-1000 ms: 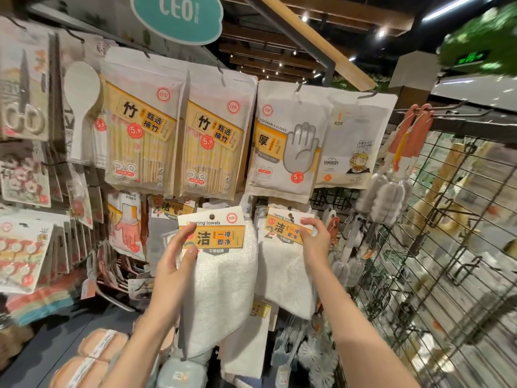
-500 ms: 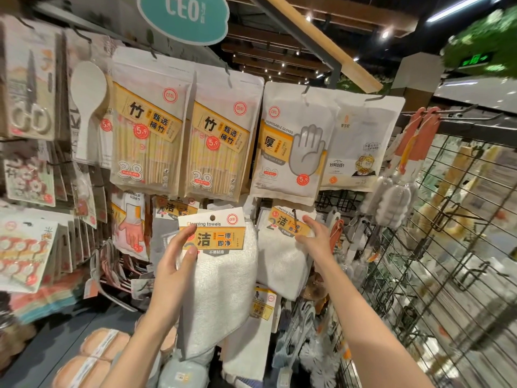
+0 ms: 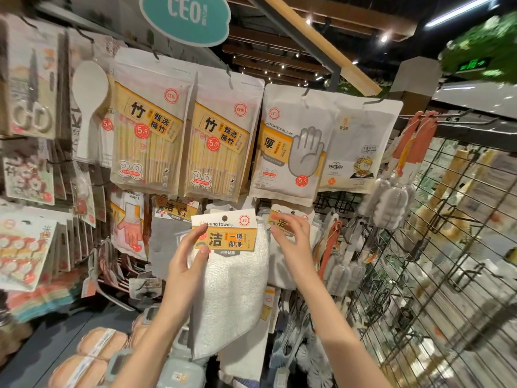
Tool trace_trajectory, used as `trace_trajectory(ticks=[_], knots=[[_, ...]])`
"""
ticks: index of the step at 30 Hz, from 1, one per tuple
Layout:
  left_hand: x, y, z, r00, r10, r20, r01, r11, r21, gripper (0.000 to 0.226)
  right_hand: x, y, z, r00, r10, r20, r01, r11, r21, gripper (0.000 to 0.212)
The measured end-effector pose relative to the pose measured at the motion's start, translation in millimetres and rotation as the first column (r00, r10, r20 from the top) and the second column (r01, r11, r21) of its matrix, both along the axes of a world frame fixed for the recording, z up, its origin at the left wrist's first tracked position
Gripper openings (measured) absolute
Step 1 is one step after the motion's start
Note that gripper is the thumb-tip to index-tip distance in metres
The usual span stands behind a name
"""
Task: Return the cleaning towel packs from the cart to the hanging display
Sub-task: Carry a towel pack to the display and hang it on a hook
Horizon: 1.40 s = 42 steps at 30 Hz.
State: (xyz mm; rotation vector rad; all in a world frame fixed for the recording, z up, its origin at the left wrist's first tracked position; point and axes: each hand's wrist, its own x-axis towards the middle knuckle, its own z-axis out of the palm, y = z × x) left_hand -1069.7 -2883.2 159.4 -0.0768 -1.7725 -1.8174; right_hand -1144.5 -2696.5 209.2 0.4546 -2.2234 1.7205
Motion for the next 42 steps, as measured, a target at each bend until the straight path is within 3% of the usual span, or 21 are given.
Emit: trace_trajectory(ticks=[7,11,17,31,42], knots=[[-0.9,5.0,-3.7,1.000,-0.002,-0.030,0.003,1.000,0.030,0.036,18.1,-21.5,-1.0,0.993,0.120,0.007,-0.120,0.993,-0.018,0.024],[1.3,5.6,-7.1,1.000,-0.029,-0.007,0.029,0.998,0.054,0.036,25.7,-24.7,-9.9,0.994,0.102,-0.035,-0.102,0.995,0.009,0.042],[10.3,13.5,-4.7,0.998,-0.055,-0.012,0.055,0.998,-0.024,0.039,30.7,-28.1,-13.2,0.999,0.026,0.039,-0.022,0.995,-0.099,0.053],[16.9,23.5,-1.9,0.989,-0.147,-0.023,0.148,0.988,0.048,0.057,29.2,1.8,-5.0,0.997,-0.012,0.080,0.021,0.993,-0.116,0.045],[17.6,33.8,2.5,0.995,-0.097,0.004,0.096,0.993,0.071,0.037,22.5,30.3,5.9,1.000,0.013,0.018,-0.011,0.991,-0.134,0.044]])
